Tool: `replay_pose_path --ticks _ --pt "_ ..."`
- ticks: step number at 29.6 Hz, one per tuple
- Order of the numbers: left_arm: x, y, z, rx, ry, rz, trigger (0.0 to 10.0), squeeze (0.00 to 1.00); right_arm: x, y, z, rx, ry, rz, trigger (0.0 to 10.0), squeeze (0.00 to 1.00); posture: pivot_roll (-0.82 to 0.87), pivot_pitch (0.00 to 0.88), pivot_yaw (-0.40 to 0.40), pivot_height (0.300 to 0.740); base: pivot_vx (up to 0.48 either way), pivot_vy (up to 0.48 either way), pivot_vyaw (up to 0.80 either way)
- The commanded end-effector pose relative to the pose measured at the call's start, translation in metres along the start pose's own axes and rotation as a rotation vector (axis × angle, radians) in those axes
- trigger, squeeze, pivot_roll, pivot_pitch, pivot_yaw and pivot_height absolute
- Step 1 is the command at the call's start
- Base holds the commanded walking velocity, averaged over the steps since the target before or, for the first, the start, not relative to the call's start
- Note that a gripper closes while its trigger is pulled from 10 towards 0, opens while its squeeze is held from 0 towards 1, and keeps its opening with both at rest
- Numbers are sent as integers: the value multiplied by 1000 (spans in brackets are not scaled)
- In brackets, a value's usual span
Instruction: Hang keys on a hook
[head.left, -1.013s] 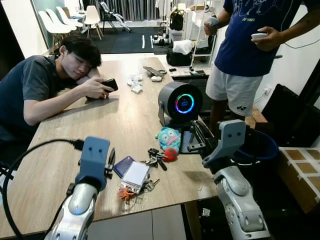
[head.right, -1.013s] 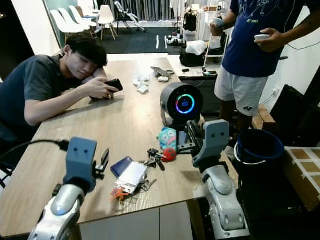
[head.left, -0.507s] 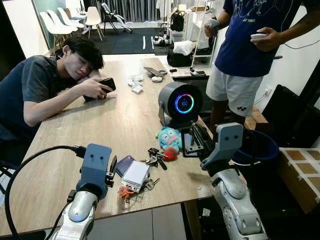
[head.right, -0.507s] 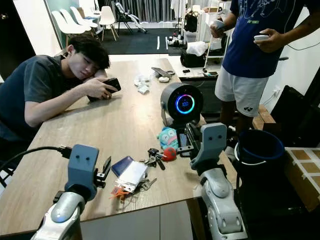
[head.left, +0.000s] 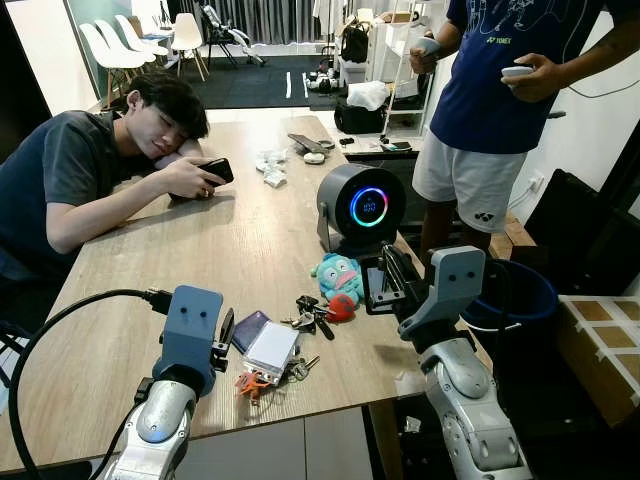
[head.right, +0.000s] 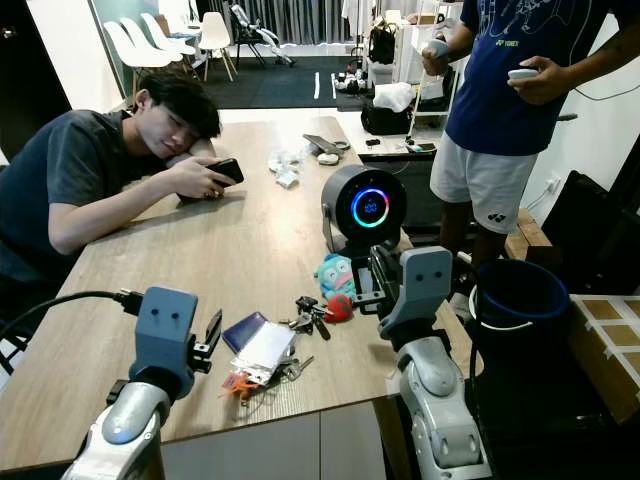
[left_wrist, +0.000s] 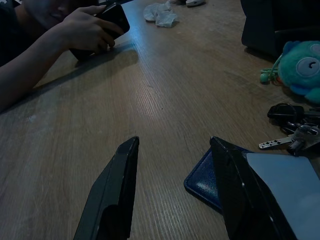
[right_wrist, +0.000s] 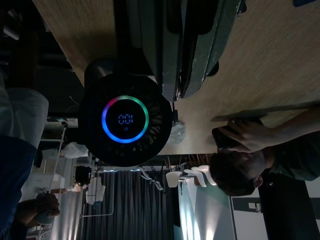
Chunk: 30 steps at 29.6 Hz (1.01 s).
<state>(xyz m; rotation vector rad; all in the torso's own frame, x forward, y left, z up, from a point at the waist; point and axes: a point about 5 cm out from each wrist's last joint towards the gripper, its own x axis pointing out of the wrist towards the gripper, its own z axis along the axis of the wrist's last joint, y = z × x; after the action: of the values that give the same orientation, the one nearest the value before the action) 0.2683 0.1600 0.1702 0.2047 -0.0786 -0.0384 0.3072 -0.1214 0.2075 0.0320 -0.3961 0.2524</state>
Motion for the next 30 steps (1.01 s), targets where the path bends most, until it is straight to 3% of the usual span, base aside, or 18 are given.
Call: replay_pose_path --ticks 1,27,30 --pt "0 -1 -2 -3 2 8 10000 0 1 1 -1 5 -5 2 10000 0 99 116 34 740 0 0 0" --pt "2 -2 -3 3 -5 7 10000 0 2 2 -3 -16 6 25 10000 0 98 106 29 740 0 0 0" --pt "2 -4 -7 36 23 -9 10000 0 1 2 -4 -16 8 27 10000 0 97 105 29 740 0 0 0"
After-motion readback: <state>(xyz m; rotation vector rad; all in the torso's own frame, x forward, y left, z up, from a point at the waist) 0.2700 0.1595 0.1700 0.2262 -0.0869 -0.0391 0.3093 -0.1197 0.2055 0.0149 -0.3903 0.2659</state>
